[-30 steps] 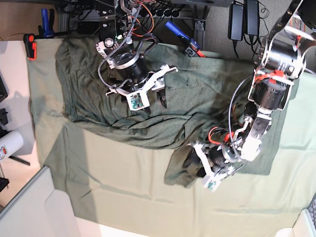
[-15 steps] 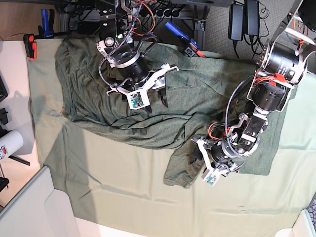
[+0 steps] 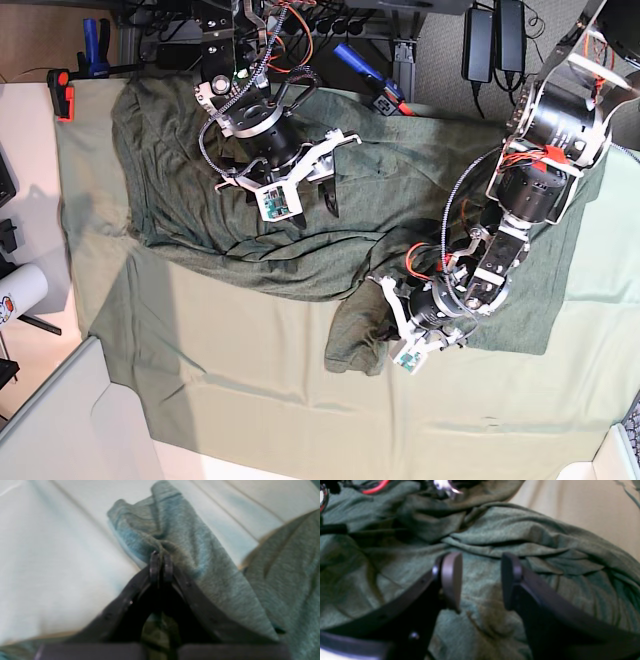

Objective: Fold the T-shirt properly
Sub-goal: 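Fold the shirt side with the left gripper over the shirt body, then pull the shirt lengthwise with both grippers, stretching it between them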

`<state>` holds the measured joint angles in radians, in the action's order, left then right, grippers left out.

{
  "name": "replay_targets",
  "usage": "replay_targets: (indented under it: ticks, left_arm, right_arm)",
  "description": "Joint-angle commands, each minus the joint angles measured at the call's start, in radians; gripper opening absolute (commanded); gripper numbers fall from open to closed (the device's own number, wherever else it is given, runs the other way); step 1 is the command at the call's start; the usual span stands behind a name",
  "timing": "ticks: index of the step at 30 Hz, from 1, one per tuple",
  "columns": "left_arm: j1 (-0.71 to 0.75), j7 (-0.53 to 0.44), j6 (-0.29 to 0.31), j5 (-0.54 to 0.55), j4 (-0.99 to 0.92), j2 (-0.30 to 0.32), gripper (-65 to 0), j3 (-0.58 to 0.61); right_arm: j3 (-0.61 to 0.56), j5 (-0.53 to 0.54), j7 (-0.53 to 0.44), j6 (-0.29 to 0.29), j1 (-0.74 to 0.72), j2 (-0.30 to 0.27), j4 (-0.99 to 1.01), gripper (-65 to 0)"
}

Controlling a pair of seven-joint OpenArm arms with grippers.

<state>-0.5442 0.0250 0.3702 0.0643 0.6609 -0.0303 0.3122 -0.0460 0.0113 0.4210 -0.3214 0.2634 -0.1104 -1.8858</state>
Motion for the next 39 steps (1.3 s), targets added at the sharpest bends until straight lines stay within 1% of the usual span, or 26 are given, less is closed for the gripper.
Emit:
replay_targets:
  ticks: [1,2,4,8,10,11,12,16,20,23,27,32,36,39]
  left_arm:
    - [-0.037,-0.021,0.012,0.011,0.034,0.004,-65.0,-0.011]
    - [-0.037,-0.01,0.032,0.011,0.047,0.011,-65.0,-0.018]
    - [-0.033,0.01,0.093,0.023,0.084,0.027,-65.0,-0.029]
    - [0.006,0.076,0.12,0.064,0.209,0.065,-65.0,-0.053]
    - [0.038,0.133,0.171,0.101,0.285,0.088,-65.0,-0.064]
    - [0.061,0.148,0.198,0.118,0.327,0.104,-65.0,-0.067]
    - [0.088,0.149,0.212,0.131,0.371,0.122,-65.0,-0.071]
    - [0.209,0.151,0.215,0.169,0.549,0.201,-65.0,-0.108]
    - [0.328,0.168,0.225,0.218,0.722,0.27,-65.0,-0.194]
    - [0.41,0.201,0.227,0.262,0.835,0.304,-65.0,-0.259]
    - [0.513,0.235,0.234,0.299,0.95,0.316,-65.0,-0.335]
    - [0.613,0.234,0.241,0.321,1.014,0.316,-65.0,-0.399]
    - [0.646,0.235,0.241,0.322,1.015,0.316,-65.0,-0.426]
    - [0.663,0.256,0.245,0.366,1.015,0.315,-65.0,-0.438]
  right_arm:
    - [0.003,0.011,-0.024,0.003,-0.005,0.0,-0.022,-38.9]
    - [0.003,0.011,-0.025,0.003,-0.005,0.0,-0.022,-38.9]
    - [0.003,0.011,-0.025,0.003,-0.005,0.0,-0.022,-38.9]
    - [0.003,0.012,-0.025,0.003,-0.005,0.0,-0.022,-38.9]
    - [0.003,0.012,-0.026,0.003,-0.005,0.0,-0.022,-38.9]
    - [0.003,0.011,-0.027,0.003,-0.005,0.0,-0.022,-38.9]
    - [0.003,0.011,-0.027,0.003,-0.005,0.0,-0.022,-38.9]
    - [0.003,0.012,-0.029,0.003,-0.005,0.0,-0.022,-38.9]
    - [0.003,0.012,-0.032,0.003,-0.005,0.0,-0.022,-38.9]
    - [0.003,0.011,-0.045,0.003,-0.005,0.0,-0.022,-38.9]
    - [0.003,0.011,-0.047,0.003,-0.008,0.0,-0.022,-38.9]
    - [0.013,0.004,-0.051,0.003,-0.01,-0.001,-0.022,-38.9]
    - [0.06,0.005,-0.059,0.003,-0.011,-0.006,-0.022,-38.9]
    - [0.122,0.036,-0.059,0.004,-0.016,-0.006,-0.022,-38.9]
